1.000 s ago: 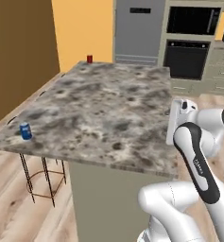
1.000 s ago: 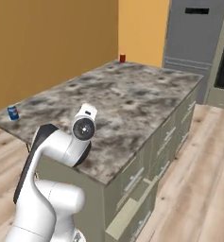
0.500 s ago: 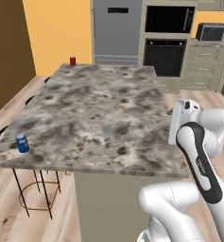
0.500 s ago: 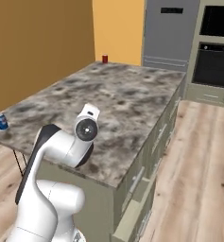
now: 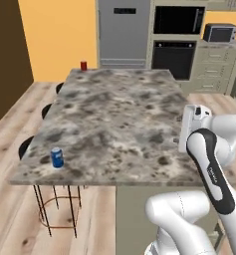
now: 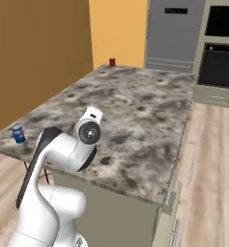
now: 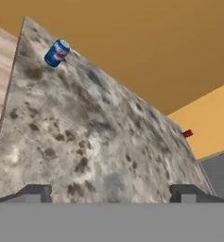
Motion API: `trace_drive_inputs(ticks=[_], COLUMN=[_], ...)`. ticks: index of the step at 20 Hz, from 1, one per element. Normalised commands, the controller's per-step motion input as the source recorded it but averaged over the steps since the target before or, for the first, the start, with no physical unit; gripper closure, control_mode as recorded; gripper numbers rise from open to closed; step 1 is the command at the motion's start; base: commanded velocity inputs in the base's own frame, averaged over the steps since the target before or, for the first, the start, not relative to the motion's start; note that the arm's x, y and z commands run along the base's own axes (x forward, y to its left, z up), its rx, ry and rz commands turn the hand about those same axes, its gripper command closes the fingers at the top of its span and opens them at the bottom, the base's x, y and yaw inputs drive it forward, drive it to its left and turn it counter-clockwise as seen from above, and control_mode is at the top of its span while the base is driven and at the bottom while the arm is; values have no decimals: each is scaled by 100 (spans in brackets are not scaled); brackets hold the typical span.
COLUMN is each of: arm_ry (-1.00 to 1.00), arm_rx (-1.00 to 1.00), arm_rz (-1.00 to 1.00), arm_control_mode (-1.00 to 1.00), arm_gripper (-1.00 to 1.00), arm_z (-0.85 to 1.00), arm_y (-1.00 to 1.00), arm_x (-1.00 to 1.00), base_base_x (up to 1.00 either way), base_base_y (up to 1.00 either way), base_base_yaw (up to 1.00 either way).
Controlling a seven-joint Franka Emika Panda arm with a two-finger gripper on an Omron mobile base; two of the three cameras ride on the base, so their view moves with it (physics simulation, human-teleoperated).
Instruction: Four empty soda cans are scattered around the kitchen. Gather all the cans and cluster them next to the stove for recycling.
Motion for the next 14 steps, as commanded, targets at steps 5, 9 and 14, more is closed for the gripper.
trace_drive_inputs(ticks=[5, 9, 14], arm_ry=[0, 0, 0], arm_rx=[0, 0, 0], arm_rz=[0, 0, 0], arm_control_mode=[100, 100, 100], arm_gripper=[-100, -100, -100], arm_z=[0, 0, 0], arm_y=[0, 0, 0], arm_x=[0, 0, 0], base_base_x=[-2, -1, 0], base_base_y=[81, 79, 67], base_base_yaw=[-16, -15, -15])
